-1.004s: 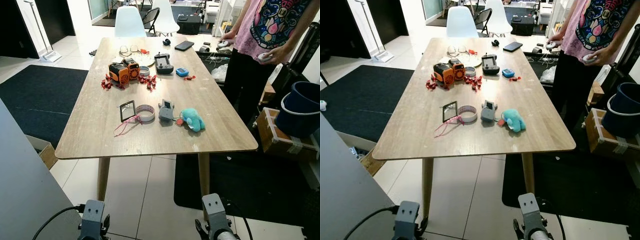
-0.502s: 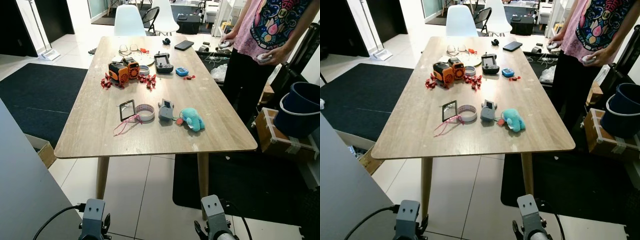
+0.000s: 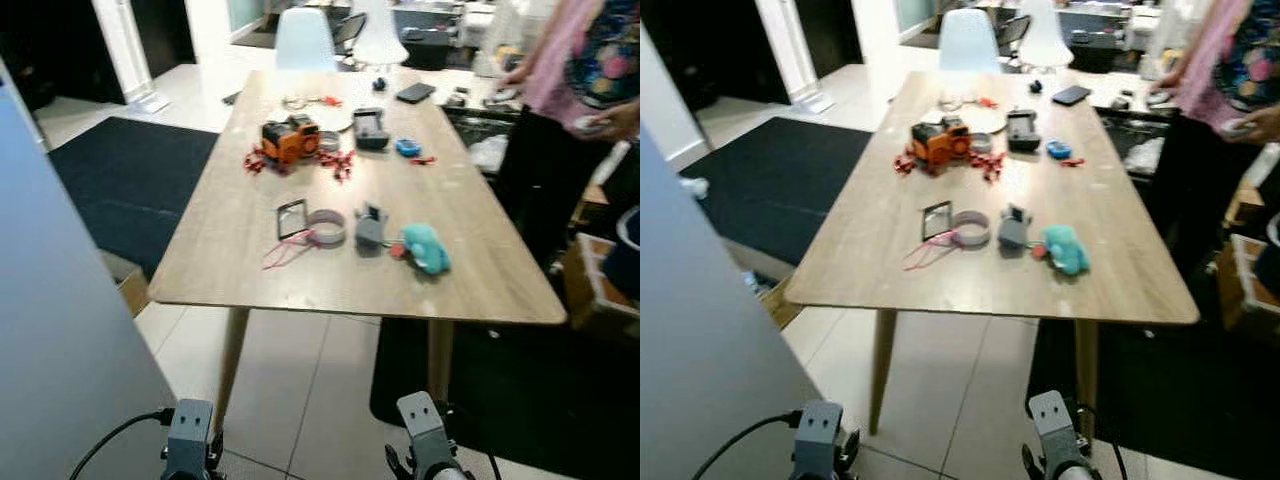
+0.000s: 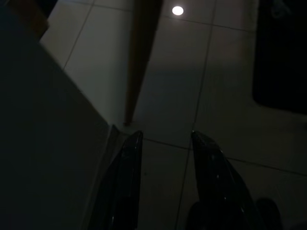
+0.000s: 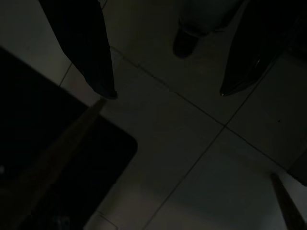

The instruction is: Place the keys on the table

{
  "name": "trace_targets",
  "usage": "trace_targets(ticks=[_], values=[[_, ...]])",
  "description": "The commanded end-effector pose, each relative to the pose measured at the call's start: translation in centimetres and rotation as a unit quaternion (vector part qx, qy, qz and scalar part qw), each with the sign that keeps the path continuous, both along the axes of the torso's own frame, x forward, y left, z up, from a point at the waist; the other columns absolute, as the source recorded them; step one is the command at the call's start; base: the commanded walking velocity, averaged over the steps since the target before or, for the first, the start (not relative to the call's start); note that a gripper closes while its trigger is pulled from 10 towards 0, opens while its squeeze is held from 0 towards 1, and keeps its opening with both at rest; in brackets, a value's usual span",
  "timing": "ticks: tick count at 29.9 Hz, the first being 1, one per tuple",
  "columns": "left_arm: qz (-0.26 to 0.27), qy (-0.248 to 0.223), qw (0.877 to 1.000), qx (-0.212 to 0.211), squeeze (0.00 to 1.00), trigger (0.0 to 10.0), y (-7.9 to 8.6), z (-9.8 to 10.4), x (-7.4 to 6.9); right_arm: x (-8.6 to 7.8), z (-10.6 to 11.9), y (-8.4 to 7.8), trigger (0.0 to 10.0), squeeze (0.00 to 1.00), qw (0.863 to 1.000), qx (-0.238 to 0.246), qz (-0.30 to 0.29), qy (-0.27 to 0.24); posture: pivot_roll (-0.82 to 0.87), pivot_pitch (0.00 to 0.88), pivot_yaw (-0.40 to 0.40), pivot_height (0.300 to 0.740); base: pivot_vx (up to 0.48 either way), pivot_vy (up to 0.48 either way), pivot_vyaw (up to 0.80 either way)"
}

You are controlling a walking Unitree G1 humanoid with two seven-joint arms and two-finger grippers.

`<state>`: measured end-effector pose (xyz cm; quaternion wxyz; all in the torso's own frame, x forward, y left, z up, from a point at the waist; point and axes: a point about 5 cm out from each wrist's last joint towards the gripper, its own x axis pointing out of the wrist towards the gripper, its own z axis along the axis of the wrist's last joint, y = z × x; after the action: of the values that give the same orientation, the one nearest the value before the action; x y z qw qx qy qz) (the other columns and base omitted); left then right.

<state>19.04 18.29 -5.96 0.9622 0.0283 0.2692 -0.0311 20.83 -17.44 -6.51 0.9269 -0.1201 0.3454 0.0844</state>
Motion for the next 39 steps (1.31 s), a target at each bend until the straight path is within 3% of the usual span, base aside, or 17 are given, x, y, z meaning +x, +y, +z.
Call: trace_targets(ticks=[1, 16, 27, 39], values=[[-0.001, 0.003, 1.0, -0.002, 0.0, 10.0, -0.16, -0.15, -0.32, 0.01, 0.0, 0.34, 10.0, 0.0, 1.0, 0.005, 0.003, -0.001, 0.04, 0.063, -0.036, 0.74, 0.0, 0.0, 0.8], [0.012, 0.009, 1.0, -0.013, 0.0, 10.0, -0.12, -0.36, -0.73, 0.07, 0.03, 0.32, 10.0, 0.0, 1.0, 0.001, 0.013, 0.0, 0.05, 0.049, -0.043, 0.74, 0.0, 0.0, 0.8], [0.019, 0.02, 0.999, 0.018, 0.0, 10.0, 0.16, -0.48, -0.67, 0.07, 0.01, 0.41, 10.0, 0.0, 1.0, 0.003, 0.013, 0.001, 0.05, 0.05, -0.037, 0.74, 0.0, 0.0, 0.8], [0.024, 0.047, 0.998, 0.015, 0.0, 10.0, 0.22, -0.96, -1.15, -0.22, -0.17, 0.5, 10.0, 0.0, 1.0, 0.004, 0.013, 0.006, 0.05, 0.056, -0.036, 0.74, 0.0, 0.0, 0.8]])
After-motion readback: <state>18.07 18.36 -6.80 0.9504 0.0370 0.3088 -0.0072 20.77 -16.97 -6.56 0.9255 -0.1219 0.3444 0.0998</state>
